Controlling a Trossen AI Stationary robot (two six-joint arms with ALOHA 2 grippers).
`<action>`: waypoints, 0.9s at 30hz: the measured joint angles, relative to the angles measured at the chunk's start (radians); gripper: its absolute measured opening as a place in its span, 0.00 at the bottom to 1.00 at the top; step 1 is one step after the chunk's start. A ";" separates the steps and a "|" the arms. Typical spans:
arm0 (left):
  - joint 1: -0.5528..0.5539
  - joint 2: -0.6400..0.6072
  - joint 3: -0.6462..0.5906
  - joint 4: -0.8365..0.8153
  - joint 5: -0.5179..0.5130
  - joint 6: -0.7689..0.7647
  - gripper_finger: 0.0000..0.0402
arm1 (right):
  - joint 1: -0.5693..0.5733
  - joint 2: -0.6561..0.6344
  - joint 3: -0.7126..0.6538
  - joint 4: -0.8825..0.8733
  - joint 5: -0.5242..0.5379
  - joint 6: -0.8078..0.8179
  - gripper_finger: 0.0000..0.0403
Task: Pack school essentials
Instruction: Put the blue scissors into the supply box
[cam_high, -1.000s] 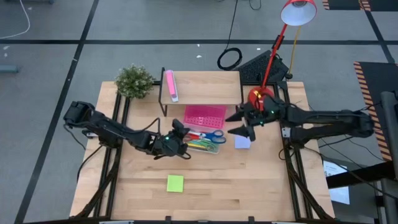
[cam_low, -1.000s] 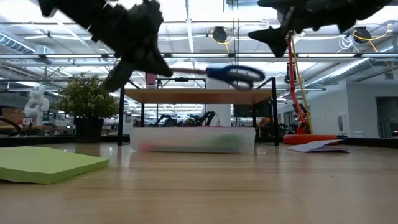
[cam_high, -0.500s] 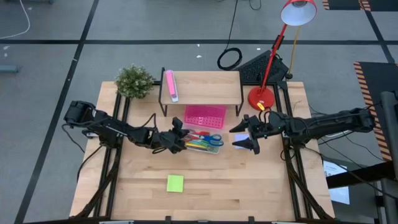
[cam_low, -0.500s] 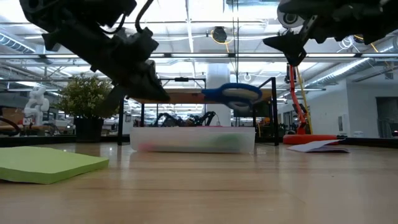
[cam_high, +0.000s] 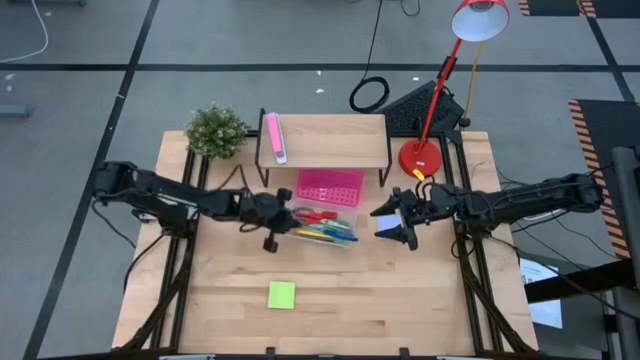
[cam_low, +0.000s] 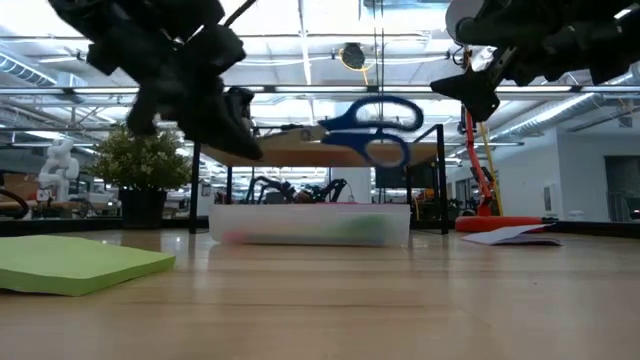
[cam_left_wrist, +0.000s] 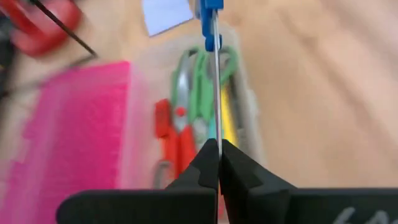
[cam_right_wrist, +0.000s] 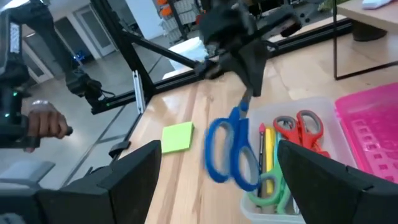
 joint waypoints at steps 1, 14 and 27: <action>0.024 -0.009 0.013 -0.032 0.054 -0.046 0.01 | 0.003 0.000 -0.002 0.002 0.000 -0.002 0.78; 0.264 -0.022 0.058 -0.164 0.567 -0.697 0.00 | 0.027 -0.028 -0.005 0.018 -0.001 -0.006 0.78; 0.234 0.014 0.057 -0.132 0.540 -1.014 0.00 | 0.037 -0.037 -0.004 0.023 -0.006 -0.035 0.78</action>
